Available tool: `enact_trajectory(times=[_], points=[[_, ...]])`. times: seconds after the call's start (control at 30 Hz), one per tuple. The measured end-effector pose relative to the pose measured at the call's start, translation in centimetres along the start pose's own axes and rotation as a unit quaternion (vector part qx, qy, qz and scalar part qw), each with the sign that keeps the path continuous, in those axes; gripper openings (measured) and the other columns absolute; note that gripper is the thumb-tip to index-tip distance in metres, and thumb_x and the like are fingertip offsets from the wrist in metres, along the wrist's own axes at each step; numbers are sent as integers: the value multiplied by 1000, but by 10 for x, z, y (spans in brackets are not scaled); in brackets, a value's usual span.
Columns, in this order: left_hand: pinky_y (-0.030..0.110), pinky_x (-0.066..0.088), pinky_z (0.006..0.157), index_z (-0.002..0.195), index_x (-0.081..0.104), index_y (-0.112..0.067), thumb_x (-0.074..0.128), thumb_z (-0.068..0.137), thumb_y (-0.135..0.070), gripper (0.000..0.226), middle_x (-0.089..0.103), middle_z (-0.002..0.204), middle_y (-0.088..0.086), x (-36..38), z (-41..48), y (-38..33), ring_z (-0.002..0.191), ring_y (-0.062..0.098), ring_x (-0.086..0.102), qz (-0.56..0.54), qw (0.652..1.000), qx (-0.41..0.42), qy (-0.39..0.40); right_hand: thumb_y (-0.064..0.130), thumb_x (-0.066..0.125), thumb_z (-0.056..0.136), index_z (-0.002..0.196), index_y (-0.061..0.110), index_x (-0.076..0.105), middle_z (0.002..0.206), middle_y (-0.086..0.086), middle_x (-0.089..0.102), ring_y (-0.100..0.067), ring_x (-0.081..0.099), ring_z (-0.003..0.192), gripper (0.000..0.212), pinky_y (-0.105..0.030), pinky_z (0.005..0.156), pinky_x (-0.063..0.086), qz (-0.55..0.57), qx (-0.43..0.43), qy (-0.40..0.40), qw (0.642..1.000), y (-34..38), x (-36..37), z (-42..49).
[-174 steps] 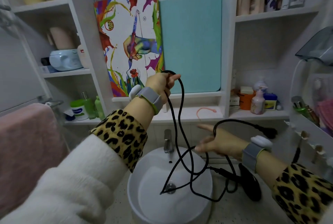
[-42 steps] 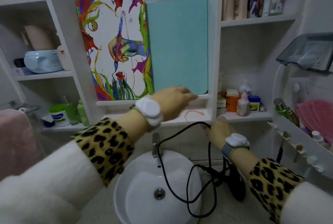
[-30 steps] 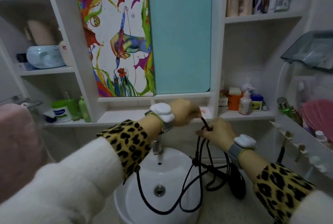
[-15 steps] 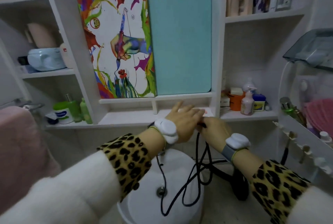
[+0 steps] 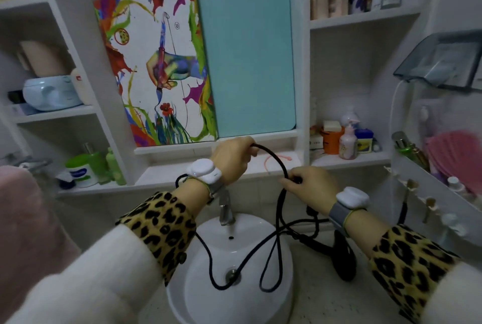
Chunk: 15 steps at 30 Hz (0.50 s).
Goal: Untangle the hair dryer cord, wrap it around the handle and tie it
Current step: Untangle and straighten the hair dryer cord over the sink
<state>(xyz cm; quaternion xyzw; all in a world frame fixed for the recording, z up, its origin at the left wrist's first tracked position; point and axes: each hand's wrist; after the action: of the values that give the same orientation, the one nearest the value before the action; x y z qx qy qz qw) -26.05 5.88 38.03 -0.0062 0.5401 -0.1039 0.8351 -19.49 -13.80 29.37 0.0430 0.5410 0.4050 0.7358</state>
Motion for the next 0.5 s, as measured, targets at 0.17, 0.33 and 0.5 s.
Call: enact_trajectory(times=[0.17,0.33,0.5], points=[[39,49,88,131,49,-13,60,92,-40,49,60,123,11,18,-8,-26,110,30,58,125,977,95,144,36,70,81,95,27,75,91,1,74,-20,66,83,18,-27,64,48,-7,-29,-5,1000,16,10,2],[32,47,72,106,70,-21,52,93,-54,39,69,104,8,28,1,-12,96,32,65,171,973,8,154,21,77,76,97,27,75,94,6,74,-9,65,82,21,-18,70,50,74,-45,20,996,12,11,2],[36,53,77,88,72,-20,50,98,-42,33,73,94,5,12,-7,35,88,26,66,-11,994,-65,90,4,72,82,102,16,73,99,-1,72,1,64,79,23,-9,61,48,333,40,-41,941,-13,-11,3]])
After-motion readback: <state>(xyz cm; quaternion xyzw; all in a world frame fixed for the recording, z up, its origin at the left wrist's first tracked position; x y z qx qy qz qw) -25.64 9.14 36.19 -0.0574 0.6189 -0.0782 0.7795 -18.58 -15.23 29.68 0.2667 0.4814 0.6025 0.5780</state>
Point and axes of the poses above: each hand's wrist, its own z-axis towards the middle knuckle, its own x-axis out of the palm, y = z × x
